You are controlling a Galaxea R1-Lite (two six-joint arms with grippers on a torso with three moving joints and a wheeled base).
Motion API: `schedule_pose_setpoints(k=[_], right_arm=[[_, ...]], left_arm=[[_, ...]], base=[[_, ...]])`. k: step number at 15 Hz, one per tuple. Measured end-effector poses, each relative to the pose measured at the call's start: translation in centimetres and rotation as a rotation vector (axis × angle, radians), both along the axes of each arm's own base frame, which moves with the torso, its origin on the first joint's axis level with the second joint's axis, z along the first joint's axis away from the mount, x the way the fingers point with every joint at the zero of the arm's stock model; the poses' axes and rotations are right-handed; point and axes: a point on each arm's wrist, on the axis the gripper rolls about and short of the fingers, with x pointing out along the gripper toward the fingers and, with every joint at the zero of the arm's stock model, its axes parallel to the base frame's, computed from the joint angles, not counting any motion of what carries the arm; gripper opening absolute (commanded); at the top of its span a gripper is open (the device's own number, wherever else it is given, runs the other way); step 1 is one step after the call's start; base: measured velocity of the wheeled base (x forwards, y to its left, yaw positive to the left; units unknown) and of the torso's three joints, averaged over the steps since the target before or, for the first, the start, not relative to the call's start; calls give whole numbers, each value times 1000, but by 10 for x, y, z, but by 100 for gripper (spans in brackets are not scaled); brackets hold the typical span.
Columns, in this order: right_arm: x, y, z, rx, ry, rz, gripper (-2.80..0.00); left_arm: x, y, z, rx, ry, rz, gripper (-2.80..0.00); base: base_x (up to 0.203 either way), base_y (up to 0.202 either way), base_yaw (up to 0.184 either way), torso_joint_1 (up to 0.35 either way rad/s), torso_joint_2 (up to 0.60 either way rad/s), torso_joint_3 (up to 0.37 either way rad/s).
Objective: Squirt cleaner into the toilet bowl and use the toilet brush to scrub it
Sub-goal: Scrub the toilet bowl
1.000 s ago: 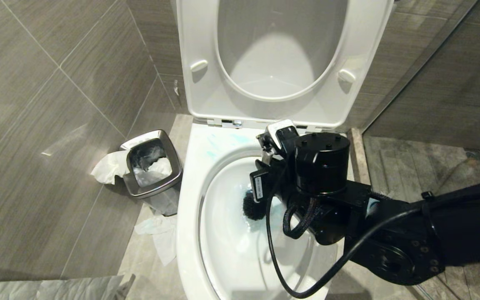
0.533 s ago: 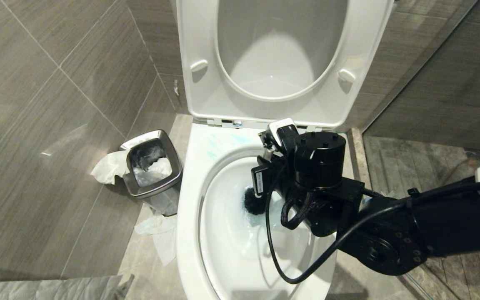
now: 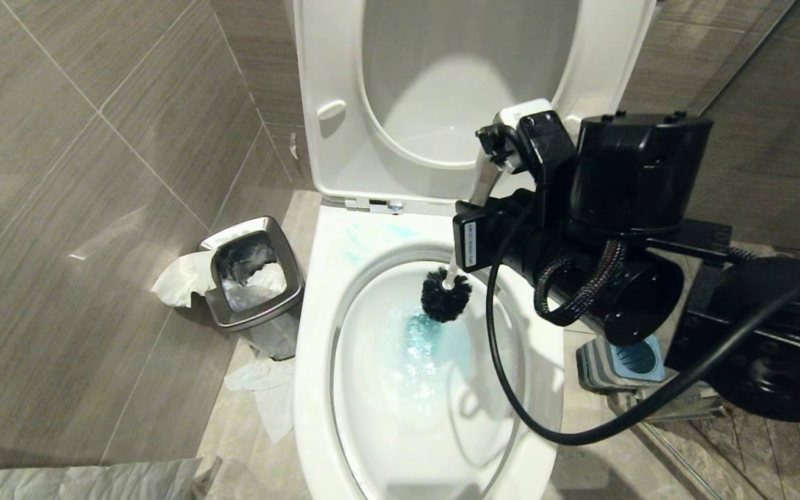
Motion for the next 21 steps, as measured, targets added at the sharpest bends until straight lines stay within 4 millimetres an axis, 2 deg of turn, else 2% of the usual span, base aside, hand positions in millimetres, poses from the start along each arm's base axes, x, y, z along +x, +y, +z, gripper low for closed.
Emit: schedule_pose_setpoints(k=[3,7,12,21], right_arm=[[-5,-5,10,18,-17,0,-280],[-4,3,3,11,0,12,-280],[2,17,-22,-1,19,19,-280],[26,41,-71,-21,15,-16,-280]], left_arm=[[0,0,0,0,0,0,-280],[0,0,0,0,0,0,-280],[0,0,0,0,0,0,-280],[0,0,0,0,0,0,-280]], base=[[0,0,0,0,0,0],[0,0,0,0,0,0],[0,0,0,0,0,0],[0,0,0,0,0,0]])
